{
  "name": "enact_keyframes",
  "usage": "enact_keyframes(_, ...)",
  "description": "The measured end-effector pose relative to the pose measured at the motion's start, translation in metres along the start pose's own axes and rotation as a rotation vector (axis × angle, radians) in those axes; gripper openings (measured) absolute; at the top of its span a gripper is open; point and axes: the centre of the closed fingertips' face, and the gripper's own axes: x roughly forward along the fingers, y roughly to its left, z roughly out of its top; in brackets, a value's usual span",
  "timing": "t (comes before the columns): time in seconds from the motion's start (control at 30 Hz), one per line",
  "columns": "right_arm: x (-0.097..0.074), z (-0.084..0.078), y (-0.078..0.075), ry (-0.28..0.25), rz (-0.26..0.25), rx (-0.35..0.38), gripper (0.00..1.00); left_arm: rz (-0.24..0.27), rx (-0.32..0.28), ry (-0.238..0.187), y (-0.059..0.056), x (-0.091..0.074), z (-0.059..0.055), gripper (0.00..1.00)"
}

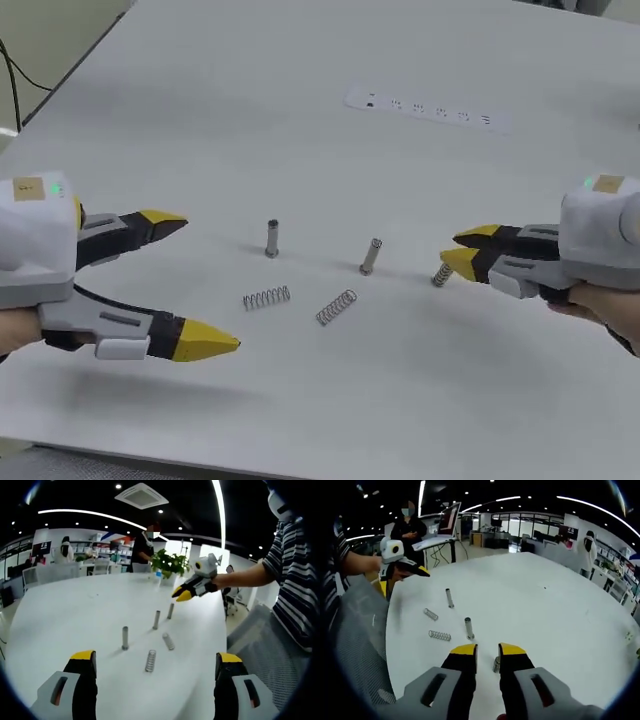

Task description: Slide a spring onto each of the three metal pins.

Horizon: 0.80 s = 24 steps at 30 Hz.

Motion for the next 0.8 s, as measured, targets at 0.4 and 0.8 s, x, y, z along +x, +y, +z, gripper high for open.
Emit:
enact_keyframes(0.4,-0.002,-0.009,0.027,-0.019,0.041,0.075,0.15,-0.005,-0.004,0.0,-0.002,0.0,0.0,0.96)
enact_keyframes(0.8,-0.007,-0.031,0.041,0.0,0.056,0.103,0.15,-0.003,-0.007,0.001,-0.004,-0.002,-0.003,0.96)
